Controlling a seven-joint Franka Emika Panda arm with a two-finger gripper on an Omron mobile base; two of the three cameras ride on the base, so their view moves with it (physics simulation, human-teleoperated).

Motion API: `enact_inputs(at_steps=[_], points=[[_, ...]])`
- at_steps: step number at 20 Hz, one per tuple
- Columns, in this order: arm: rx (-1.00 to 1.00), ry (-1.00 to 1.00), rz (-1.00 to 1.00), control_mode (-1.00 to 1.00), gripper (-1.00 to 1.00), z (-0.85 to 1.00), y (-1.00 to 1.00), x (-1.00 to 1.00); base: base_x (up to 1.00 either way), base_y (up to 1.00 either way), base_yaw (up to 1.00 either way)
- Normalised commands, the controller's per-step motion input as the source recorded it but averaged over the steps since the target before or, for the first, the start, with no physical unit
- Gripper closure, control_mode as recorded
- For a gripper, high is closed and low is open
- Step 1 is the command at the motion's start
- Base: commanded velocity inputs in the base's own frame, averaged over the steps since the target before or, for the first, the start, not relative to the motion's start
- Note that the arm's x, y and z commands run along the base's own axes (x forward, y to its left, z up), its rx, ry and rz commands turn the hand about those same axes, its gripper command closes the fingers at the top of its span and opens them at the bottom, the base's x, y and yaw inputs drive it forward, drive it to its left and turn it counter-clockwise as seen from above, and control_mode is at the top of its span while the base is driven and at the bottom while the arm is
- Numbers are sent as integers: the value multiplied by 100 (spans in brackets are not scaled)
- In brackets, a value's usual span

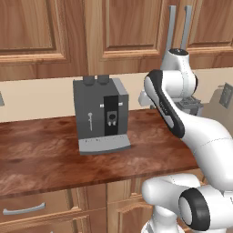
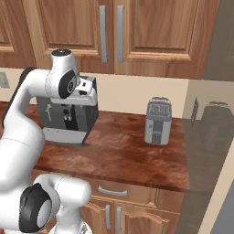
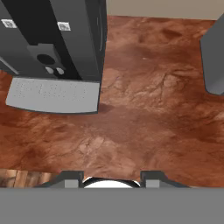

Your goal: Move the bowls from the cabinet to the plates on the dining table.

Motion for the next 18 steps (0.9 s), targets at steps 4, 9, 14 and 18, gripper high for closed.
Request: enact_inputs(at_steps=[4,9,14,18], points=[[0,0,0,-100,-100,0,0,-8,0,0,0],[0,-3,0,-100,-100,0,-6,-14,0,0,0],[3,-5,-4,-100,-100,0,-21,-31,0,0,0],[3,-6,-6,-100,-100,0,-23,-13,0,0,0]])
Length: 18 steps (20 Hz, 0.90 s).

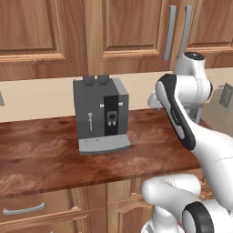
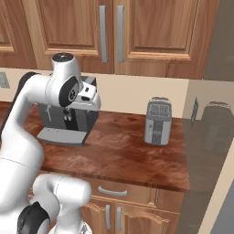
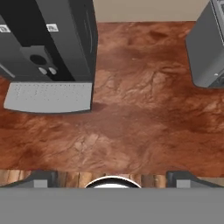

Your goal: Move the bowls from the cabinet to the plates on the dining table.

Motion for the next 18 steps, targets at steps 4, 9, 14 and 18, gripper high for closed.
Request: enact_inputs(at_steps=[4,9,14,18], points=[[3,-7,-3,-100,-100,0,-21,-9,0,0,0],[0,-4,0,-100,-100,3,-4,-1,0,0,0],[0,-5,0,-100,-100,16,0,-6,0,0,0],[0,-8,0,-100,-100,11,0,-3,0,0,0]])
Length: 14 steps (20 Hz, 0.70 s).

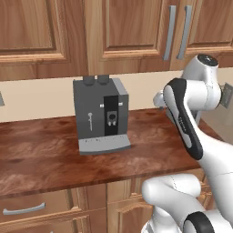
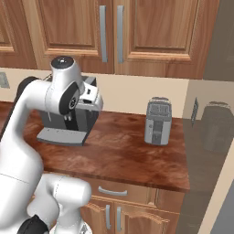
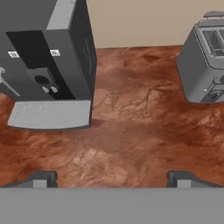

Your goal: Move the bowls from the cabinet to the plates on the dining table.

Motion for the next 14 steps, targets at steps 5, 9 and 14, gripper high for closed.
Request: enact_inputs(at_steps=[5,9,14], points=[[0,-12,-1,-100,-100,6,1,-13,0,0,0],[0,-4,0,-100,-100,2,2,-5,0,0,0],[0,-6,0,-100,-100,7,7,-5,0,0,0]])
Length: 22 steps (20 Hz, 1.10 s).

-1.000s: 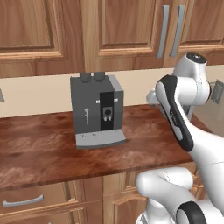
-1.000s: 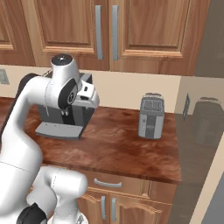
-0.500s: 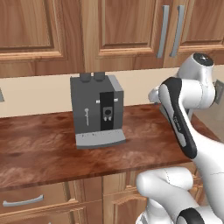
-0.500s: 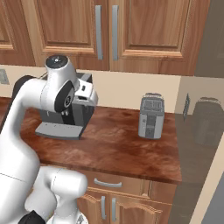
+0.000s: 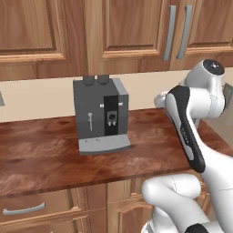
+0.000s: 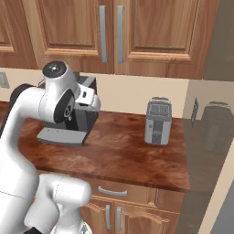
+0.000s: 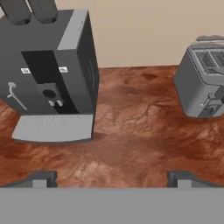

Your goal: Move the bowls from the cabinet to the plates on the dining table.

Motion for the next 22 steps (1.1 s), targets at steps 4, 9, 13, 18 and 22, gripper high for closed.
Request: enact_inputs(at_steps=[4,9,13,18,22], points=[[0,-7,-2,-100,-100,23,0,-14,0,0,0],[0,-2,-1,-100,-100,26,0,-13,0,0,0],[0,0,0,-100,-100,14,0,-28,0,0,0],[0,0,0,-100,-100,31,0,-1,0,0,0],[0,0,0,-100,-100,36,0,0,0,0,0]])
